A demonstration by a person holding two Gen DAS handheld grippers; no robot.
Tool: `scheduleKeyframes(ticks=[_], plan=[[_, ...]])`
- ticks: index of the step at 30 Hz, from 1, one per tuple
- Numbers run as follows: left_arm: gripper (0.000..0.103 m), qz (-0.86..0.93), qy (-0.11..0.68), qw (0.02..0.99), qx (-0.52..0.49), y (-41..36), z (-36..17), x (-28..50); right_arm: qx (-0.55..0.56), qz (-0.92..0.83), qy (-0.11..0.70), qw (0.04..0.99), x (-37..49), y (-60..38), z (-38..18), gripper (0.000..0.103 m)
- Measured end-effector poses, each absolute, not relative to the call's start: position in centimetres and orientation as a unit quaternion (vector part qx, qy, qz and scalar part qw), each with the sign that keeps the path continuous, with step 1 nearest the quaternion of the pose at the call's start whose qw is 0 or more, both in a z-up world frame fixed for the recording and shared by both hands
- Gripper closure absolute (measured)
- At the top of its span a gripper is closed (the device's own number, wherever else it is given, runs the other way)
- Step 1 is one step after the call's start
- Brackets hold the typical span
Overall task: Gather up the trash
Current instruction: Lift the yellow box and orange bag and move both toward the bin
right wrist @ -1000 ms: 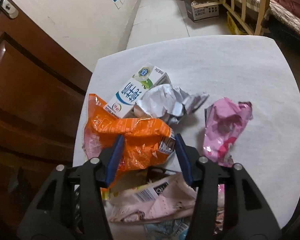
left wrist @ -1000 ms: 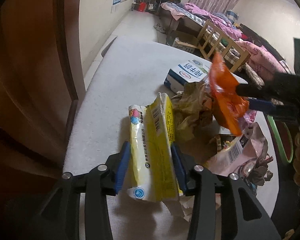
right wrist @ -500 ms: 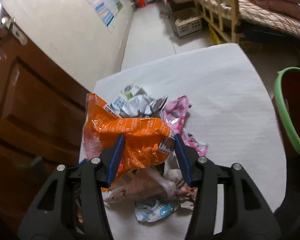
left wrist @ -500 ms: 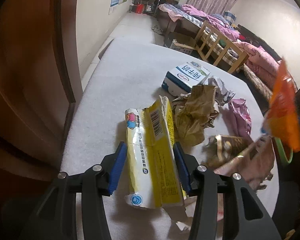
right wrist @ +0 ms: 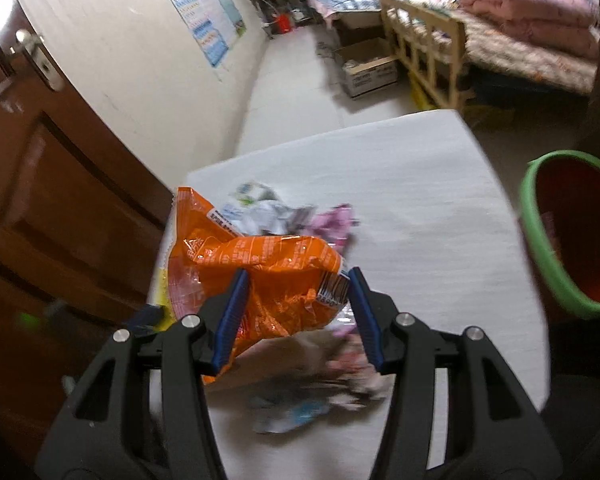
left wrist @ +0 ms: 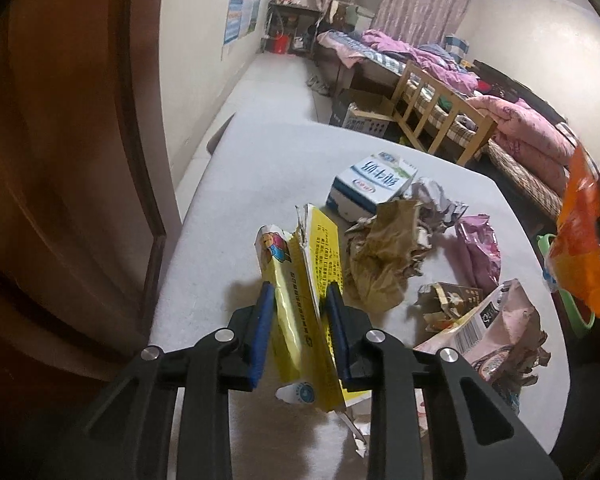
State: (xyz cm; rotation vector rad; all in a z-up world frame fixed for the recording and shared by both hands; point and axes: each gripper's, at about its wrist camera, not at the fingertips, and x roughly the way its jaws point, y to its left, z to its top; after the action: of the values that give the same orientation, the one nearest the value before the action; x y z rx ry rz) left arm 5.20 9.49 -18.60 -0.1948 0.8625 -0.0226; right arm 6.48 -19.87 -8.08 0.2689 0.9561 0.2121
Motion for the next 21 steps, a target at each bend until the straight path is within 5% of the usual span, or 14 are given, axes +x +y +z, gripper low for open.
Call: scheduleKeyframes(ticks=[21], plan=[[0.080,-0.021,0.397,0.915,-0.064,4.9,-11.7,3.4,0.132,0.101,0.367,0.915,3.3,-23.0,-6.3,0.053]])
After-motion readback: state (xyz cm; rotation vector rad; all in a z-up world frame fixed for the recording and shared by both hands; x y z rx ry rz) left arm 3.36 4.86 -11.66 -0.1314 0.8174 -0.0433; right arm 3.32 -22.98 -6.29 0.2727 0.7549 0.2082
